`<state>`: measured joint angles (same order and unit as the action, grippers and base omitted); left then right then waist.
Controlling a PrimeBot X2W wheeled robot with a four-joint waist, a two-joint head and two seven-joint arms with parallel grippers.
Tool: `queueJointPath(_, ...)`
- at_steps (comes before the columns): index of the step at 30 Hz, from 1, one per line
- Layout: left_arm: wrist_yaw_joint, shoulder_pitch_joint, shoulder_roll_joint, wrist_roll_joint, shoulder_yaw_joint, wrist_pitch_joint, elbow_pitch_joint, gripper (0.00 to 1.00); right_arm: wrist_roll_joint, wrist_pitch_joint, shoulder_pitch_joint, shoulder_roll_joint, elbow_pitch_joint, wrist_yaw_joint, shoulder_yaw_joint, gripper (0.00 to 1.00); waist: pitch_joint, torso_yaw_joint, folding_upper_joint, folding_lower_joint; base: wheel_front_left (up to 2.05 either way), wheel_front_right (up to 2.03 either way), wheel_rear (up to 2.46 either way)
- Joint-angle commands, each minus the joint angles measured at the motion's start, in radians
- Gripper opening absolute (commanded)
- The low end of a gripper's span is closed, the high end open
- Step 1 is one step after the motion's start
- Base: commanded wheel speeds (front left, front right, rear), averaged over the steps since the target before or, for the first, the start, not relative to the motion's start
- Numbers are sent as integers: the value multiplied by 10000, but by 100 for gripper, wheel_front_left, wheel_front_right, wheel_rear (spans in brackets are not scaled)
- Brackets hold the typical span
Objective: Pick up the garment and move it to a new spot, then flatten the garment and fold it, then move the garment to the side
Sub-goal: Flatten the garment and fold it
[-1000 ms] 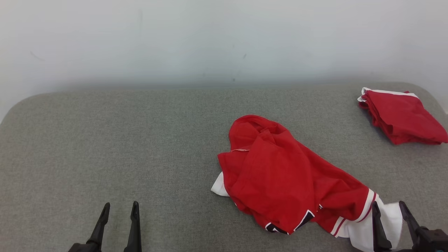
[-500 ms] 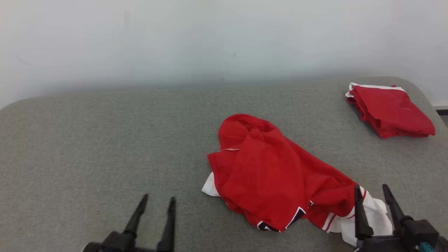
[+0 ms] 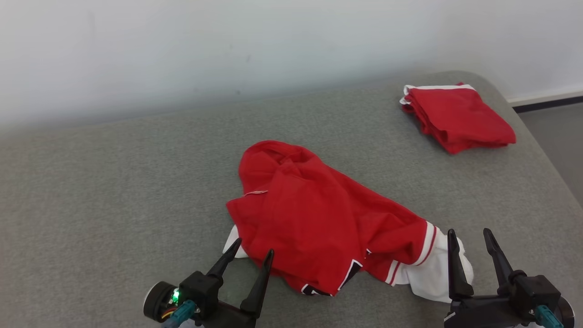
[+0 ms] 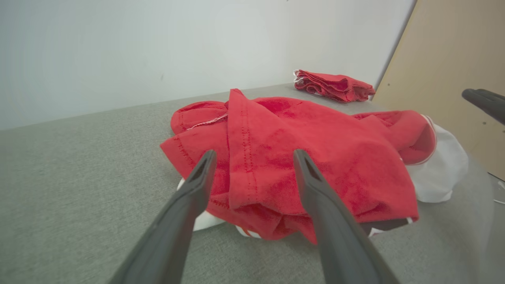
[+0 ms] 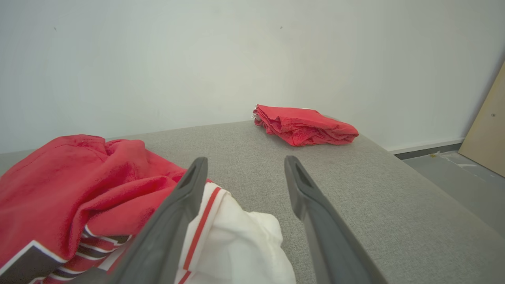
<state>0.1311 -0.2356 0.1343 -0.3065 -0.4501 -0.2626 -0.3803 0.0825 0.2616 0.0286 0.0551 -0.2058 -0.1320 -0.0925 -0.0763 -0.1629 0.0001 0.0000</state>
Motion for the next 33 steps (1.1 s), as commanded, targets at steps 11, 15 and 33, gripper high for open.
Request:
queueJointPath(11,-11,-805,190,-906,-819,-32,-1636,40,-2,38,38,-56,127,21,-84,100,-135,-498,-1,0,0,0,0)
queueJointPath(15,-11,-1017,110,-1174,-1112,-34,-2037,0,-63,38,13,-54,159,21,-41,100,69,-278,-1,0,0,0,0)
queueJointPath(33,-50,1652,1203,-322,474,-32,2061,0,152,20,-618,-54,186,21,-110,100,737,2153,-1,0,0,0,0)
